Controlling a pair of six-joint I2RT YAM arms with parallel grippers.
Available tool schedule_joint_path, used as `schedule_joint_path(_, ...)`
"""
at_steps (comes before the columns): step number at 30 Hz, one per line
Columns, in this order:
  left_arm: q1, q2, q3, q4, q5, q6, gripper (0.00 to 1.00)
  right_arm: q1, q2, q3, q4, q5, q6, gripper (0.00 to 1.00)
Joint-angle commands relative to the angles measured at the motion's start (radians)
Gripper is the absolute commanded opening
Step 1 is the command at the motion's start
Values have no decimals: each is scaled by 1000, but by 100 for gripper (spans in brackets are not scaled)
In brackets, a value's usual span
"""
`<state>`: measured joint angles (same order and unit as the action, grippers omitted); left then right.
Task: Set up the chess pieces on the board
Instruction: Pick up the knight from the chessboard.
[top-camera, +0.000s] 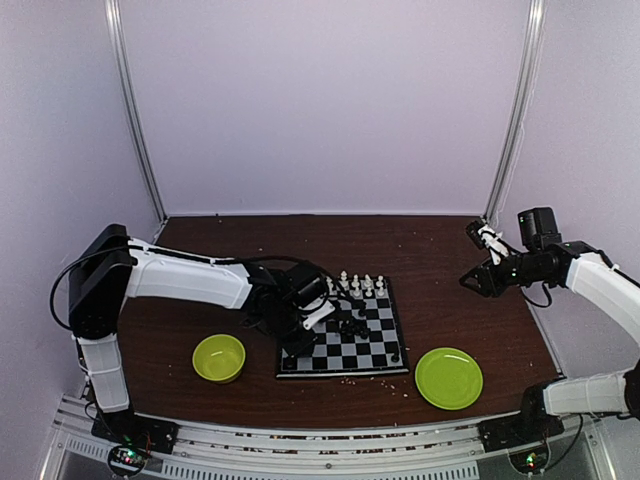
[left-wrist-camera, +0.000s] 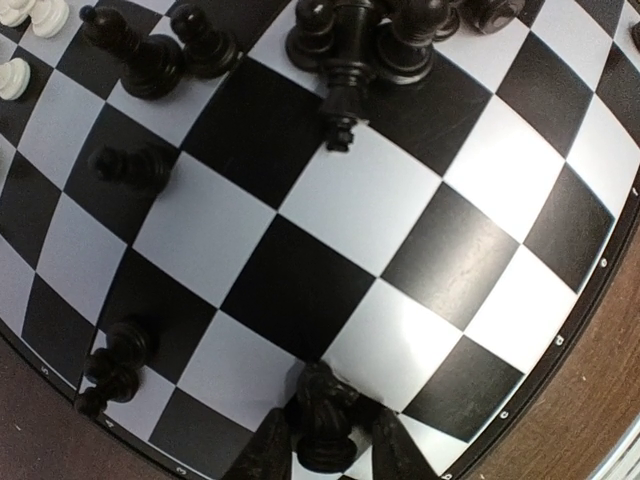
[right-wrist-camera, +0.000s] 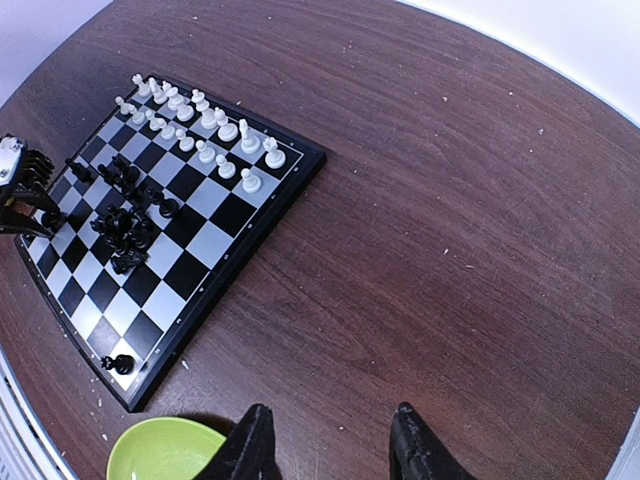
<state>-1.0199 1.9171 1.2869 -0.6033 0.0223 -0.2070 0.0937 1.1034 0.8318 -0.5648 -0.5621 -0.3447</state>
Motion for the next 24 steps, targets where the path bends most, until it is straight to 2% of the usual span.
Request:
schedule_joint_path(1,7,14,12,-29,4,12,26,2,7,28,-6,-13,-9,39)
schedule_joint_path(11,7,14,21,-54,3,24,12,3,17,35,-10,-21,-7,39)
schedule_joint_path(15,6,-57,11,-30,-41,17,8,3,-3,44,-6,-24,32,38)
schedule_joint_path(20,-24,-194,-14,138,-90,30,8,5,-9,125,-43,-129,115,39)
schedule_joint_path(24,-90,-308,-68,355,-135,57,9,59,100,304,-223,-204,175,42)
